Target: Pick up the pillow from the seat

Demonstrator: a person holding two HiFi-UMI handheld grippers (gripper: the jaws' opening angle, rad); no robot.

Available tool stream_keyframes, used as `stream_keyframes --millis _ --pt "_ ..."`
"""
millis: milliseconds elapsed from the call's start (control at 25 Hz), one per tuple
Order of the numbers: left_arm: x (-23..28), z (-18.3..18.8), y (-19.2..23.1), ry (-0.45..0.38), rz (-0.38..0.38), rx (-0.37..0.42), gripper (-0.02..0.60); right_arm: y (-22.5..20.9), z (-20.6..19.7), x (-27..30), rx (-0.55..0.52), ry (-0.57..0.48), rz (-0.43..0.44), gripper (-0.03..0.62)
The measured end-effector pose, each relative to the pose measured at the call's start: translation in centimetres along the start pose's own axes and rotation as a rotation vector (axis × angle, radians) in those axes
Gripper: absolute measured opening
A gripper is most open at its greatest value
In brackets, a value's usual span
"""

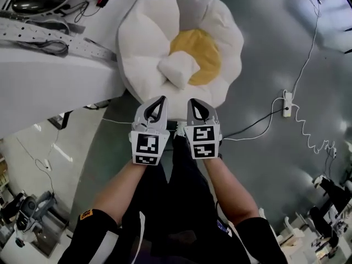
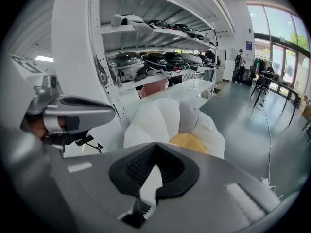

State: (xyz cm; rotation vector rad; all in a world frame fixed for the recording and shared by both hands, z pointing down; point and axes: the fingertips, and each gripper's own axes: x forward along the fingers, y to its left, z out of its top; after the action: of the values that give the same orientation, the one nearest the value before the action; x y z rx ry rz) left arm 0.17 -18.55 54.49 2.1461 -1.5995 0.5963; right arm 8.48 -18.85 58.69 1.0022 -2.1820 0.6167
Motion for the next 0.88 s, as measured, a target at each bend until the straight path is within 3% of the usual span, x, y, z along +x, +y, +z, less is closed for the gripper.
stream_keyframes --millis 160,880 --pt "2.9 -3.1 0.7 0.025 0.006 -0.021 0.005 -1.0 -2.1 3.4 0.018 0.027 0.012 0.044" --pt "12.4 -15.2 4.3 0.12 0.018 -0.045 0.005 -4.0 -12.2 16.6 0.131 0.087 -0.033 0.098"
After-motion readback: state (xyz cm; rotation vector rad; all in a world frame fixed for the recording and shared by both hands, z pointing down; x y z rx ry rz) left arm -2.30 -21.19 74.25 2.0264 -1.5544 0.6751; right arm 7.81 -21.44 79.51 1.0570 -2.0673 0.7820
